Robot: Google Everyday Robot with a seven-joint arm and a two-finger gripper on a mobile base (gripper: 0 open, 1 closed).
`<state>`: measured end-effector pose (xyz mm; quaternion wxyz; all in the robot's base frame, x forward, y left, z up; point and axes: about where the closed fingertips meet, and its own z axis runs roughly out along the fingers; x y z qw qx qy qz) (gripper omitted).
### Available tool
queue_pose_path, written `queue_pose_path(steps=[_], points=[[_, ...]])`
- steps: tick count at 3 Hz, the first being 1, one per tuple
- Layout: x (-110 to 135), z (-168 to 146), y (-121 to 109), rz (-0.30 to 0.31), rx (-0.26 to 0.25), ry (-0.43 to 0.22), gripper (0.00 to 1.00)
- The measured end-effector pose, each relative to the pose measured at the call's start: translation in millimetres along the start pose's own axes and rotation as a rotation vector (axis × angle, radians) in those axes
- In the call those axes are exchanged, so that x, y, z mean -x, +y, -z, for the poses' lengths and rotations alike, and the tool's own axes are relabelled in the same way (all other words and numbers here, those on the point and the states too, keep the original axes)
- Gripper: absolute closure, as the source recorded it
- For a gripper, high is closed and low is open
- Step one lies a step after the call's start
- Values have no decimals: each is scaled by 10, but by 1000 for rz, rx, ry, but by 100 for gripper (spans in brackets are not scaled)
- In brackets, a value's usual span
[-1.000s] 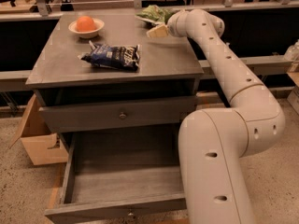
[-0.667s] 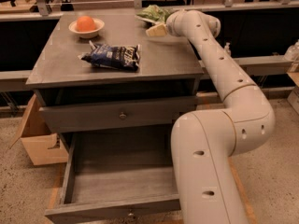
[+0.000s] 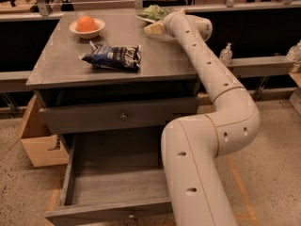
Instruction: Move green jalapeno chip bag near blue chip bag
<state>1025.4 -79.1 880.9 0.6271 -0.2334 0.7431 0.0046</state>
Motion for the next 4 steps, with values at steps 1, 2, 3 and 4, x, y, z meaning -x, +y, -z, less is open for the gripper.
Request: queue_pose_path(steps=[1,2,3,4], points=[[3,-69,10,-39,-21,-15,0],[61,-133,79,-102,-15,-57,0],[80,-175,129,-157,-8,-82,0],[15,-213,166,-207,-1,-79,0]])
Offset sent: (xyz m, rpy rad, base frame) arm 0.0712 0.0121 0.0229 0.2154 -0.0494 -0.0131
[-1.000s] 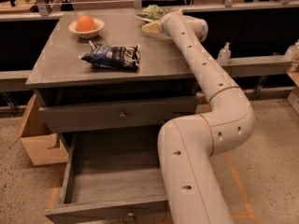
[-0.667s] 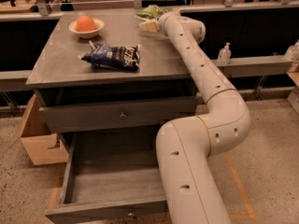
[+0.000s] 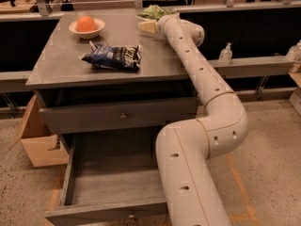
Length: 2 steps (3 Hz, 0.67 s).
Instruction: Move green jalapeno chip bag near blue chip bag
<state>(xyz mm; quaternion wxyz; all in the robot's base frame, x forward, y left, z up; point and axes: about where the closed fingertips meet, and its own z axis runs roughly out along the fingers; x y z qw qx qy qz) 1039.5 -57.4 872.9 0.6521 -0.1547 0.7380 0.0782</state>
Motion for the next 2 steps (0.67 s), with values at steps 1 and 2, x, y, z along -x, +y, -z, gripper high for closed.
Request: queue_pose_path(steps=[1,2], points=[[-83,-27,39,-19,9,14,0],[-110,-34,49,-28,17,10,18]])
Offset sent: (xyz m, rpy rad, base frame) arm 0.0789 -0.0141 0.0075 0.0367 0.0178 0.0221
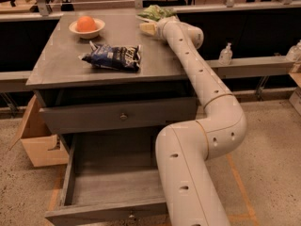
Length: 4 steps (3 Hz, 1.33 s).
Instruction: Move green jalapeno chip bag near blue chip bag
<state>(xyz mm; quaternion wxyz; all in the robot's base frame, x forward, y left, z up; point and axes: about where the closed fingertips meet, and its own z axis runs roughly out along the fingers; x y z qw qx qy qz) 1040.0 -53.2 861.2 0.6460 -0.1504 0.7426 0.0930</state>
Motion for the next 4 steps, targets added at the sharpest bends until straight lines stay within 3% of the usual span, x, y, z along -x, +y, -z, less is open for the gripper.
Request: queue_pose_path(steps=[3,4], points=[[-85,72,-66,14,18,32,87],[-19,208,-27,26,77,54,100]])
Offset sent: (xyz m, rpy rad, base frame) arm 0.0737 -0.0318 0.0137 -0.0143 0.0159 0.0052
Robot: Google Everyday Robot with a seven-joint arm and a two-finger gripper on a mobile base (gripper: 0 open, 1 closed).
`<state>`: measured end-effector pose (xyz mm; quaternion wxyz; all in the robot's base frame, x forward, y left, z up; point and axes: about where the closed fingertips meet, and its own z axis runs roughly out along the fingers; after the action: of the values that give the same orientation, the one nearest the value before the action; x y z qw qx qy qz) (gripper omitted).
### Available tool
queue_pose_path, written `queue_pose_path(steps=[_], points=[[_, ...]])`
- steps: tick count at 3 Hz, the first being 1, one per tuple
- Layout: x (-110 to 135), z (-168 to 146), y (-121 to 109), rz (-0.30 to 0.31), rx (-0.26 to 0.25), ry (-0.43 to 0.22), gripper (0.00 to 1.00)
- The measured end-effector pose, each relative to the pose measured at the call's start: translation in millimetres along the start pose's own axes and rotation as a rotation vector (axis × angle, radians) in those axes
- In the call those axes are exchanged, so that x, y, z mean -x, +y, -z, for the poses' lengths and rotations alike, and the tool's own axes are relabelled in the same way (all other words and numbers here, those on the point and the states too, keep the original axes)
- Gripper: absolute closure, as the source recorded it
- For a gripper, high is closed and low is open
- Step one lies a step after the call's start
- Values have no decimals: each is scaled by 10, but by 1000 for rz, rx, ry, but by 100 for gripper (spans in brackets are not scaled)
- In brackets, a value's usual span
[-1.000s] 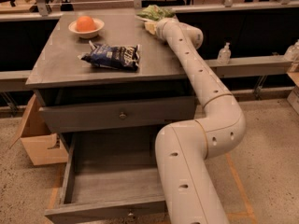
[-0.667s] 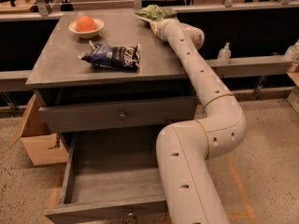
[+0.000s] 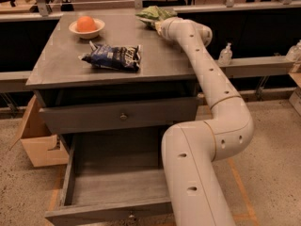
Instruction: Move green jalapeno chip bag near blue chip bag
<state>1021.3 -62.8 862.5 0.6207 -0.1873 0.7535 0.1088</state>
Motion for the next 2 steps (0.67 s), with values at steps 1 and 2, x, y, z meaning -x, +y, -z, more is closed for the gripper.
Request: queue_pose_path(steps=[1,2], points=[[92,212,98,39,91,24,100],[211,479,203,92,187,41,100]])
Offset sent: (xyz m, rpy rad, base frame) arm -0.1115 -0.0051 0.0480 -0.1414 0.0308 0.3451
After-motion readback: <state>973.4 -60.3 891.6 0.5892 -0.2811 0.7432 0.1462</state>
